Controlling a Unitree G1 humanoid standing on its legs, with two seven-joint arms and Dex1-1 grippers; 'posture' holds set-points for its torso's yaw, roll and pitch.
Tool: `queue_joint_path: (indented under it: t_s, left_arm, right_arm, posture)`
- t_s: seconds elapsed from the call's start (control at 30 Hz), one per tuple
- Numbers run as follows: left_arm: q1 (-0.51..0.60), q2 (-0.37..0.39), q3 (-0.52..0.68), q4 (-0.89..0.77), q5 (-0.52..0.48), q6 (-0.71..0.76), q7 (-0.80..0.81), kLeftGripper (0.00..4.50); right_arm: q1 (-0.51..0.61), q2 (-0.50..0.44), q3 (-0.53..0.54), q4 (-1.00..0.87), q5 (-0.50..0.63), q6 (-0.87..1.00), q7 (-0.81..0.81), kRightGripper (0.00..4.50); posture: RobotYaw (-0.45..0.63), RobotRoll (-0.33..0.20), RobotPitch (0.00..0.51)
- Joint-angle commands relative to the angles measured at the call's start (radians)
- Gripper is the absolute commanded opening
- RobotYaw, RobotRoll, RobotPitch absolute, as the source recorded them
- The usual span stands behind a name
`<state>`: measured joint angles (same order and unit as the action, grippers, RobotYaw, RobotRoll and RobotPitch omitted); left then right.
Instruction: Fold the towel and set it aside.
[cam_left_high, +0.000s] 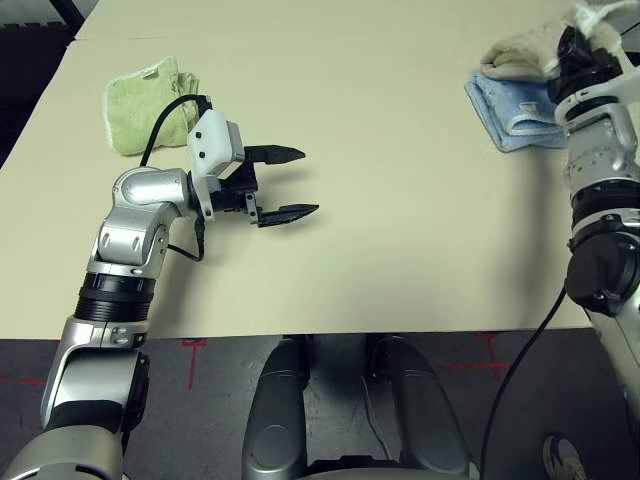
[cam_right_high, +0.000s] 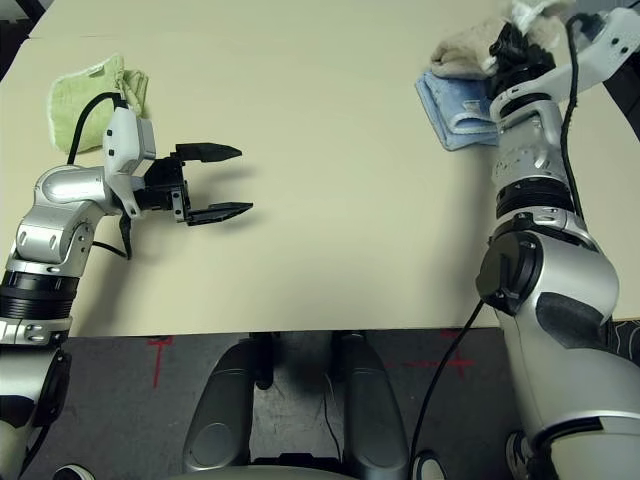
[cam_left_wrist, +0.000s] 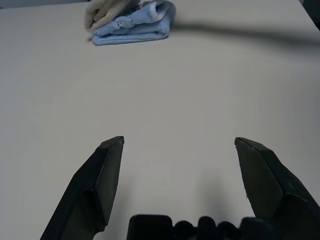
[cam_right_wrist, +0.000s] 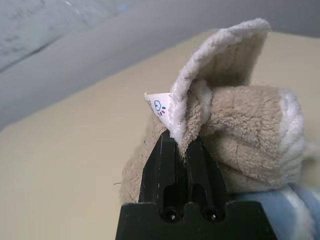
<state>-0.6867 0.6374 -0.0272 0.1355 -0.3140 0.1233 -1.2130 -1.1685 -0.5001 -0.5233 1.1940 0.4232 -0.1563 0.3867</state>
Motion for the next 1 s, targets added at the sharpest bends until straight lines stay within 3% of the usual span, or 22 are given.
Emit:
queue_joint_path:
  t_s: [0.03, 0.33, 0.53, 0.73, 1.0]
  left_arm:
    - [0.006, 0.006, -0.009, -0.013, -0.003, 0.004, -0.008, 4.5]
    - [-0.009, -0.001, -0.016, 0.006, 0.003, -0.009, -0.014, 4.5]
    - [-0.032, -0.015, -0.029, 0.04, 0.01, -0.031, -0.025, 4.5]
    - [-0.051, -0.026, -0.038, 0.068, 0.014, -0.048, -0.034, 4.5]
    - [-0.054, -0.028, -0.041, 0.073, 0.014, -0.054, -0.04, 4.5]
  right_arm:
    - [0.017, -0.018, 0.003, 0.01, -0.007, 0.039, -0.011, 0.02]
    - [0.091, -0.031, -0.014, -0.106, 0.035, 0.14, 0.048, 0.02]
    - [0.207, -0.023, -0.011, -0.355, 0.117, 0.349, 0.101, 0.02]
    - [0.298, 0.008, -0.04, -0.598, 0.235, 0.535, 0.069, 0.02]
    - [0.338, 0.027, -0.055, -0.645, 0.269, 0.624, -0.04, 0.02]
  posture:
    - [0.01, 0.0, 0.287]
    - [0.0, 0.0, 0.278]
    - [-0.03, 0.0, 0.274]
    - [-0.04, 0.0, 0.274]
    - [-0.03, 0.0, 0.276]
